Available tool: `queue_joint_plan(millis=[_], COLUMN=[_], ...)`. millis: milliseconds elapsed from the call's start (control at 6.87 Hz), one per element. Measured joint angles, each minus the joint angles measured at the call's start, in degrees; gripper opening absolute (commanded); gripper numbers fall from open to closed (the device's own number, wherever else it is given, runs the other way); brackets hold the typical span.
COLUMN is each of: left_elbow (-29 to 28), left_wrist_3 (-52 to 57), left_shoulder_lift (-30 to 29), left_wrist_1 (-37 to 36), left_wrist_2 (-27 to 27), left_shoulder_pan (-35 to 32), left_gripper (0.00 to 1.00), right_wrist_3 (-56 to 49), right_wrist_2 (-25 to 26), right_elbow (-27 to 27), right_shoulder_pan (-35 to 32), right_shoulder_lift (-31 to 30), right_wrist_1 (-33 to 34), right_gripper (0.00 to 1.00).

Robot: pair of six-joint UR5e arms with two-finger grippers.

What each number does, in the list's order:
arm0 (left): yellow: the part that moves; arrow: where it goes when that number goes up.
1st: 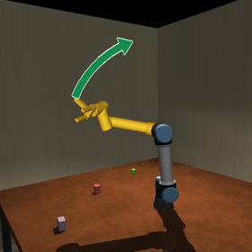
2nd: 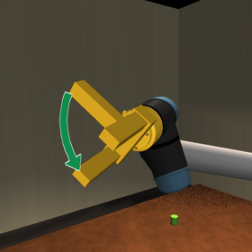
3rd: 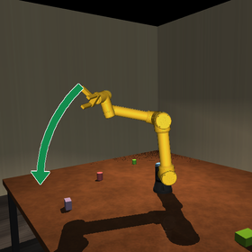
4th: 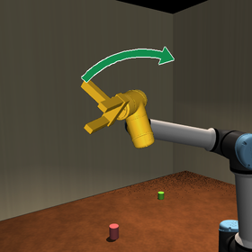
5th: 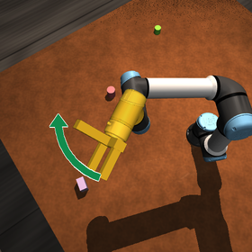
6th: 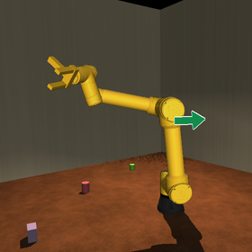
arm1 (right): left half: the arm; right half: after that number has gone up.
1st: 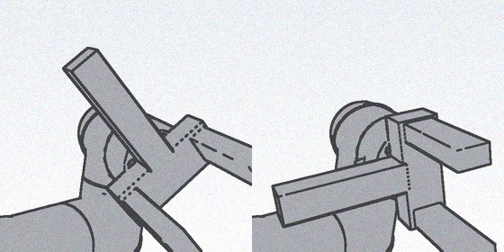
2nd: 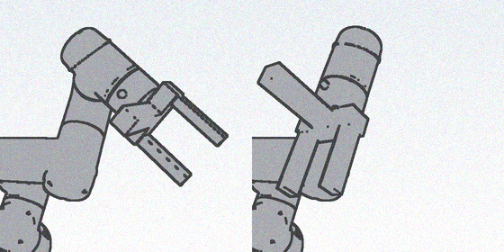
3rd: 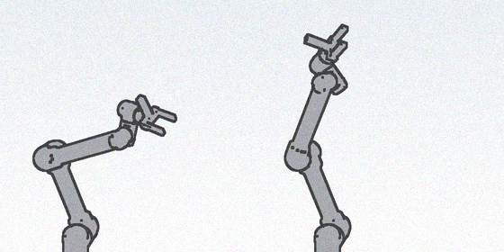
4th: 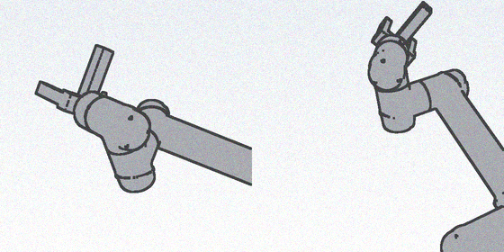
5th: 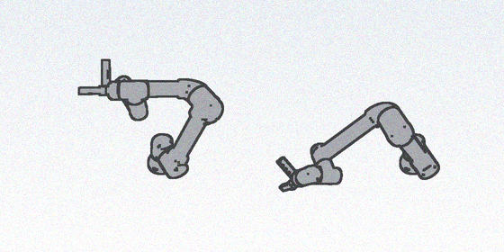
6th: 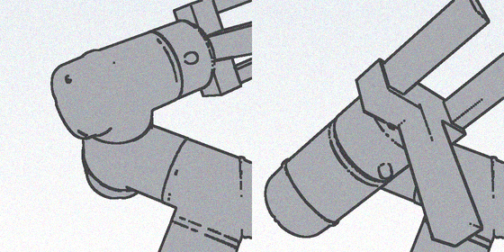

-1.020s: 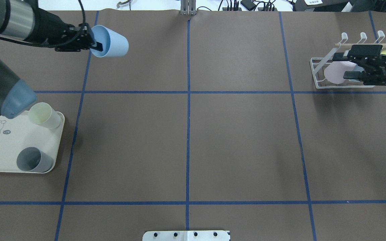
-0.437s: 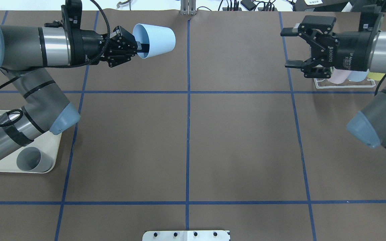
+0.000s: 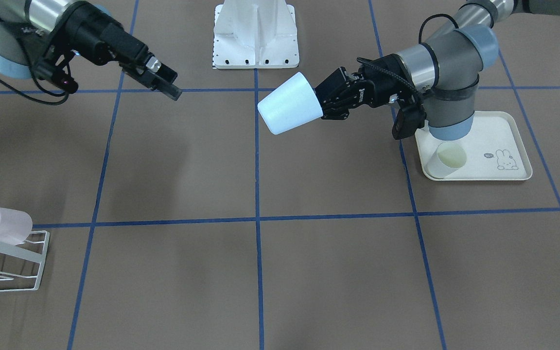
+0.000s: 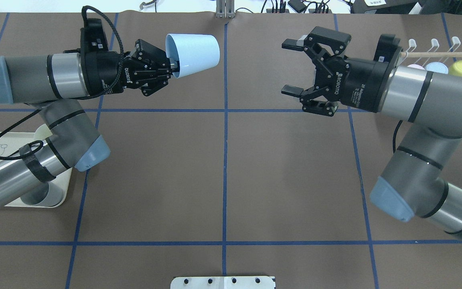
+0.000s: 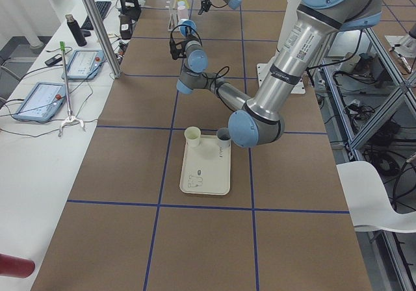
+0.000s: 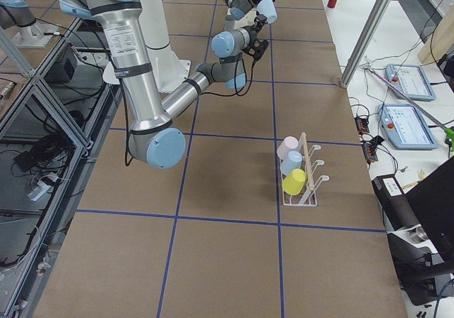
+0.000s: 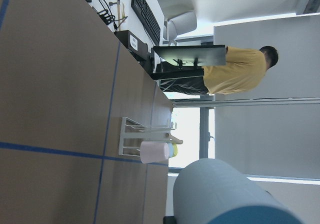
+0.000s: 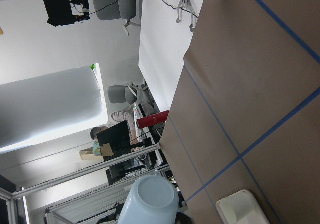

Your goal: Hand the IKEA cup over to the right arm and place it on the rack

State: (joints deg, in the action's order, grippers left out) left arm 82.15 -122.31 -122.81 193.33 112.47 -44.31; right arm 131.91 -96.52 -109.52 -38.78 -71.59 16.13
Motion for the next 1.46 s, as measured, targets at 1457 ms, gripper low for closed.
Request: queue_joint_plan(millis=[1457], left_elbow=[-0.3], left_wrist_3=[-9.5], left_shoulder_lift=[-1.9], left_wrist_1=[8.5], left_wrist_2=[-4.6], left_shoulder_pan=[7.8], left_gripper=[0.00], right_wrist_3=[0.7], right_wrist_2=[13.7], right_elbow=[-1.3], right_shoulder_pan=[11.1], right_shoulder_lift=[2.1], right_wrist_1=[0.5], right_gripper=[1.00])
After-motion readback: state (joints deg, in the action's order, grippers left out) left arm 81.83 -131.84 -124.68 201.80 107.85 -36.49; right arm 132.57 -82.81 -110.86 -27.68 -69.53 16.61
